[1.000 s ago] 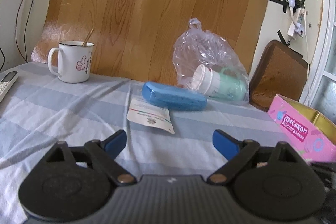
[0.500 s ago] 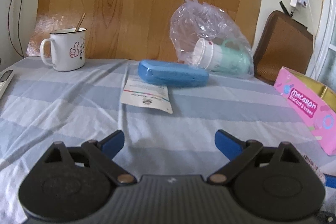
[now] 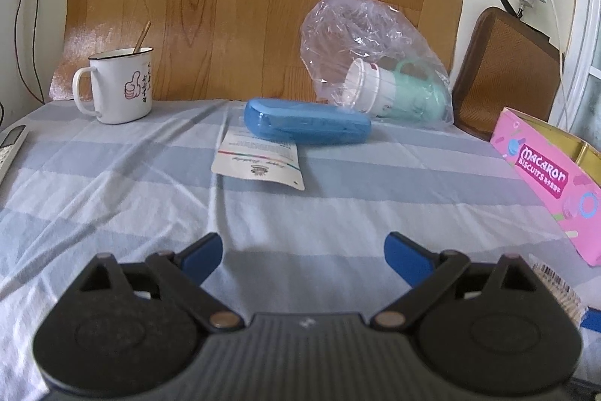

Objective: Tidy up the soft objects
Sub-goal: 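Move the left tool toward the bagged cotton-swab pack, then grasp the cotton-swab pack with the left tool and lift it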

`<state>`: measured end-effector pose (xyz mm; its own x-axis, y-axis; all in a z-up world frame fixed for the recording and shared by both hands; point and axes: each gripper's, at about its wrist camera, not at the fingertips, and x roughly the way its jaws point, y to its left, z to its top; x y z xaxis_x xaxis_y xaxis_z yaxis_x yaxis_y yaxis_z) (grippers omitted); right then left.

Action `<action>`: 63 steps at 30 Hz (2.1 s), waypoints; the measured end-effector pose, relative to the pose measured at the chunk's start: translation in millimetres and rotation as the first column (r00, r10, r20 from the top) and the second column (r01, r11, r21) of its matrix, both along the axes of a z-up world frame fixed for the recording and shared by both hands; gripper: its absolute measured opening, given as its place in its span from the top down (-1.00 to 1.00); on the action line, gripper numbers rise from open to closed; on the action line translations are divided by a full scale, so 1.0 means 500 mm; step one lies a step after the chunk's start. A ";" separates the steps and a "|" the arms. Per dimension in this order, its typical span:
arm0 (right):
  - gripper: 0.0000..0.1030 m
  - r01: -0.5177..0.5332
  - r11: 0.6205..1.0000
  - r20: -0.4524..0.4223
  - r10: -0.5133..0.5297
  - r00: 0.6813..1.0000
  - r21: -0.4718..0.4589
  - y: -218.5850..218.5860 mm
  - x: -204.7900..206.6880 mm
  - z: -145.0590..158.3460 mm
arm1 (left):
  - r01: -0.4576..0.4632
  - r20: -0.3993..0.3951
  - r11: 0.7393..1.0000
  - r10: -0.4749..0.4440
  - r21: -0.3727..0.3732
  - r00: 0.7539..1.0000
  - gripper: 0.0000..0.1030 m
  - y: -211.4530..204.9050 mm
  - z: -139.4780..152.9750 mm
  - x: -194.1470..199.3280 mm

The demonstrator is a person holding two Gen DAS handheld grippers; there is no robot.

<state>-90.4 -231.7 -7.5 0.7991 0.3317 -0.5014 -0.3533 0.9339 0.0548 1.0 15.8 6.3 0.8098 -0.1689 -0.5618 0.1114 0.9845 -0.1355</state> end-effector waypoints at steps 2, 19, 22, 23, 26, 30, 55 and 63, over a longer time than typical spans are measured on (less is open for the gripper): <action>-0.56 0.000 1.000 0.000 0.000 1.000 -0.001 -0.001 0.000 -0.001 | 0.007 0.004 1.000 -0.007 -0.004 1.000 -0.87 0.000 0.001 -0.002; -0.31 -0.023 0.998 0.051 0.026 0.998 -0.054 0.025 -0.023 0.005 | 0.067 0.016 0.998 -0.067 -0.009 0.998 -0.87 -0.007 0.002 -0.010; -0.31 -0.027 0.996 0.078 0.034 0.996 -0.084 0.034 -0.031 0.005 | 0.069 0.015 0.998 -0.069 -0.008 0.998 -0.86 -0.009 0.002 -0.011; -0.31 -0.024 0.996 0.082 0.031 0.996 -0.087 0.032 -0.031 0.005 | 0.069 0.014 0.998 -0.069 -0.008 0.998 -0.86 -0.009 0.002 -0.011; -0.31 0.003 0.997 0.077 0.003 0.997 -0.079 0.024 -0.026 0.006 | 0.074 0.009 0.997 -0.074 -0.009 0.997 -0.86 -0.010 0.002 -0.012; -0.31 0.040 0.998 0.047 -0.038 0.998 -0.038 0.001 -0.020 0.004 | 0.081 0.004 0.997 -0.081 0.000 0.997 -0.86 -0.016 0.001 -0.015; -0.30 0.027 0.998 0.071 -0.023 0.997 -0.056 0.006 -0.032 0.002 | 0.366 -0.090 0.904 -0.392 -0.219 0.915 -0.86 -0.101 0.035 -0.094; -0.28 0.006 0.999 0.089 -0.002 0.996 -0.048 0.011 -0.044 0.007 | 0.436 -0.166 0.828 -0.514 -0.353 0.842 -0.59 -0.172 0.011 -0.090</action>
<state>-112.5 -226.0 -4.0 0.8428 0.3052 -0.4434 -0.3508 0.9362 -0.0223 -43.8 -70.1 12.0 0.4287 -0.6822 -0.5923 0.4798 0.7274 -0.4906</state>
